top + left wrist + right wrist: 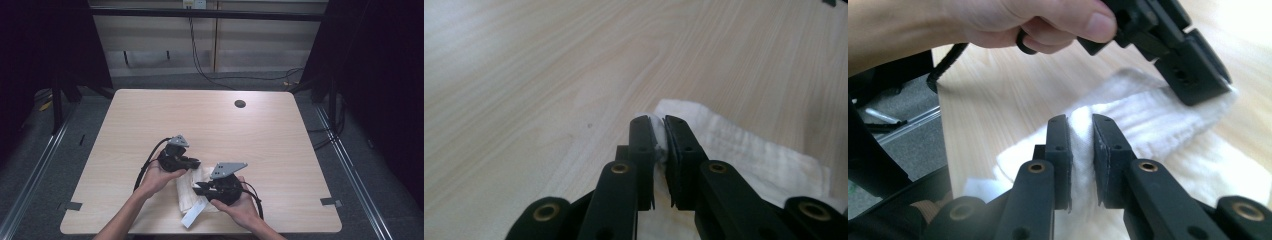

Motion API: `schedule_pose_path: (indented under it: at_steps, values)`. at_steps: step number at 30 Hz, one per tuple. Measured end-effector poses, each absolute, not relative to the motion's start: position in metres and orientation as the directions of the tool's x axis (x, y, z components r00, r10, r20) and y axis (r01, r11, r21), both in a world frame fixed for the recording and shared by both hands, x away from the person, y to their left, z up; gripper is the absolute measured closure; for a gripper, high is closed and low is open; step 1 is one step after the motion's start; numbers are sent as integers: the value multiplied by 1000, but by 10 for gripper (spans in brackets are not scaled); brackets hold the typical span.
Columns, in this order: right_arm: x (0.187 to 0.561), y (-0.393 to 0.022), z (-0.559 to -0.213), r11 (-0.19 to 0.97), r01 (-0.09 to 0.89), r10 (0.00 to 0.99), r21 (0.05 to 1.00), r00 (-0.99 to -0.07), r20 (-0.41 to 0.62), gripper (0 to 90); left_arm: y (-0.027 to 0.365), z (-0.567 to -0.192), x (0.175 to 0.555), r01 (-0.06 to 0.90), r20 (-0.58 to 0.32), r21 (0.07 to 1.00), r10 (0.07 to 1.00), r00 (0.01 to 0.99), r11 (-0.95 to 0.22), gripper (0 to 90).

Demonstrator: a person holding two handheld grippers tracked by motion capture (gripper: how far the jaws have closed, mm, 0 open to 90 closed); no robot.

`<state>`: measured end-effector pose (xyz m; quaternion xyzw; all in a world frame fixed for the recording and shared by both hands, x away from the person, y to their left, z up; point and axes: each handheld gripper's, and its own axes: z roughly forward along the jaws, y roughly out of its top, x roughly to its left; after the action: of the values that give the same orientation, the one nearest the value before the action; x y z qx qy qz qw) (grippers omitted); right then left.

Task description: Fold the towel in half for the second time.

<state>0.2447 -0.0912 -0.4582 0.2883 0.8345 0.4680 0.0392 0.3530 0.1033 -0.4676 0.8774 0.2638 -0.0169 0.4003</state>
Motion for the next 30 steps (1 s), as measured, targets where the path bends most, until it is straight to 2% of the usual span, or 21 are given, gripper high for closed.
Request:
schedule_pose_path:
  at_steps: [13, 19, 23, 26, 30]
  values:
    - [243, -116, -481, 428, 510, 559, 746, -798, 224, 732, 85, -487, 355, 485, -260, 678, 437, 861, -552, 797]
    - [241, -125, -479, 408, 513, 572, 755, -788, 226, 659, 79, -486, 353, 474, -262, 689, 422, 868, -548, 756]
    - [241, -127, -483, 414, 524, 581, 744, -782, 226, 591, 77, -482, 350, 463, -254, 705, 418, 872, -538, 649]
    - [241, -130, -484, 433, 517, 576, 738, -789, 215, 586, 78, -478, 349, 466, -264, 715, 416, 870, -521, 586]
    - [241, -134, -487, 428, 537, 579, 727, -781, 236, 543, 80, -471, 348, 457, -258, 736, 416, 872, -500, 544]
